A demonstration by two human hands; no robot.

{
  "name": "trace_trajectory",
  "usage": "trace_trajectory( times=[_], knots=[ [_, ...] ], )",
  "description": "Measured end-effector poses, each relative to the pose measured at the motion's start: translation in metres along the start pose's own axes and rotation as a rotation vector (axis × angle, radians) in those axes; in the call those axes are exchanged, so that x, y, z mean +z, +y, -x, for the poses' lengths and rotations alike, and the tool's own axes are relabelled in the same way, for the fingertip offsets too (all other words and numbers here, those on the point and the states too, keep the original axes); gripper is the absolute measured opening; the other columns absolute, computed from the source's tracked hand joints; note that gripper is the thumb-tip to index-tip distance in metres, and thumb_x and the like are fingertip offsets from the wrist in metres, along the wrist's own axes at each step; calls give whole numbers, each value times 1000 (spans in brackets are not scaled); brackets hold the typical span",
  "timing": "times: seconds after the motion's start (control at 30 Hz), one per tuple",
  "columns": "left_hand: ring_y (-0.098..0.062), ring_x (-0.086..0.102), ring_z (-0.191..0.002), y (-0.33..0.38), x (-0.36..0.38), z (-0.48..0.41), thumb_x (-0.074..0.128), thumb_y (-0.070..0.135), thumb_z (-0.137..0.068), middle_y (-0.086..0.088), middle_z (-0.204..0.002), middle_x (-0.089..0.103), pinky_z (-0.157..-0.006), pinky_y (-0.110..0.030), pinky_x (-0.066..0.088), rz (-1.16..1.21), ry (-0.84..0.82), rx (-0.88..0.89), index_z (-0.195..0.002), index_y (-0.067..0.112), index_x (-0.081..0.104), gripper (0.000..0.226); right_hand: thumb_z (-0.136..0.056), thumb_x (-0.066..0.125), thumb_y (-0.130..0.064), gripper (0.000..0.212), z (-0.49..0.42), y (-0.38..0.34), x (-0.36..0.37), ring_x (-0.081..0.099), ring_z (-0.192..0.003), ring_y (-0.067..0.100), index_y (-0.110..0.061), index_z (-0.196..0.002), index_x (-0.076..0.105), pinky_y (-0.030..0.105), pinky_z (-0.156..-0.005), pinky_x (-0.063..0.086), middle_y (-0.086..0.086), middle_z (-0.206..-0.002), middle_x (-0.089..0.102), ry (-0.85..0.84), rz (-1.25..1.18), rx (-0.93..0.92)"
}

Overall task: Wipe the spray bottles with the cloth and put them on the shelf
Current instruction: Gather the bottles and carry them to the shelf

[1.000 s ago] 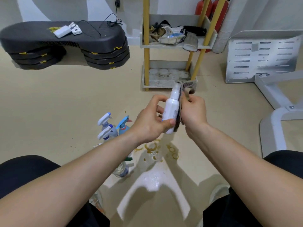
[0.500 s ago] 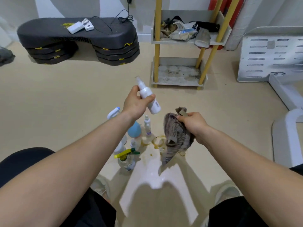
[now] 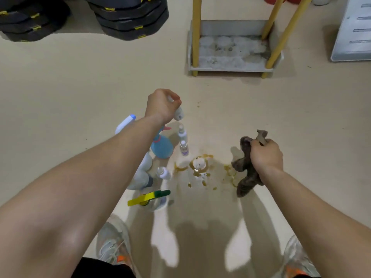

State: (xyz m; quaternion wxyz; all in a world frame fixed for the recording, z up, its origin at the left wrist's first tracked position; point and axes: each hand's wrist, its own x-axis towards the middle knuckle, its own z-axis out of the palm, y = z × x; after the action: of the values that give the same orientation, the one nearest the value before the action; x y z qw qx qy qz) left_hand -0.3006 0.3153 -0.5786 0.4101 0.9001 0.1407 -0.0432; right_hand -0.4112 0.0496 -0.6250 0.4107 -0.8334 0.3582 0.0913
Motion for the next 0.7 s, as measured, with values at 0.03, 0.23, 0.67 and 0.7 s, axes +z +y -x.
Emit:
trace_trajectory(
  times=[0.03, 0.23, 0.67, 0.7],
  knots=[
    [-17, 61, -88, -4, 8, -12, 66, 21, -91, 0, -105, 69, -65, -19, 45, -77, -46, 20, -91, 23, 73, 7, -98, 46, -37, 23, -11, 4, 5, 57, -87, 32, -17, -105, 54, 37, -74, 44, 5, -92, 60, 29, 60, -15],
    [-19, 66, -104, -23, 49, -66, 76, 24, -87, -4, -106, 75, -86, -26, 50, -437, -251, 81, -102, 14, 79, 18, -100, 37, -33, 35, -65, 39, 42, 55, -100, 40, -15, -123, 57, 47, -87, 46, 16, -120, 55, 118, 394, -89],
    [-21, 47, -81, -49, 78, -109, 58, 7, -90, -2, -90, 52, -81, -31, 50, -809, -440, 209, -90, 23, 61, 16, -101, 24, -46, 66, -48, 76, 176, -2, -156, 25, -31, -161, 4, 53, -123, -4, 0, -171, -3, -189, 755, -426],
    [-21, 46, -81, -50, 77, -110, 57, 7, -91, -2, -90, 52, -77, -29, 49, -816, -437, 216, -90, 22, 61, 16, -101, 25, -45, 66, -41, 75, 183, -2, -156, 25, -32, -161, 3, 53, -124, -3, 0, -170, -4, -238, 790, -497]
  ],
)
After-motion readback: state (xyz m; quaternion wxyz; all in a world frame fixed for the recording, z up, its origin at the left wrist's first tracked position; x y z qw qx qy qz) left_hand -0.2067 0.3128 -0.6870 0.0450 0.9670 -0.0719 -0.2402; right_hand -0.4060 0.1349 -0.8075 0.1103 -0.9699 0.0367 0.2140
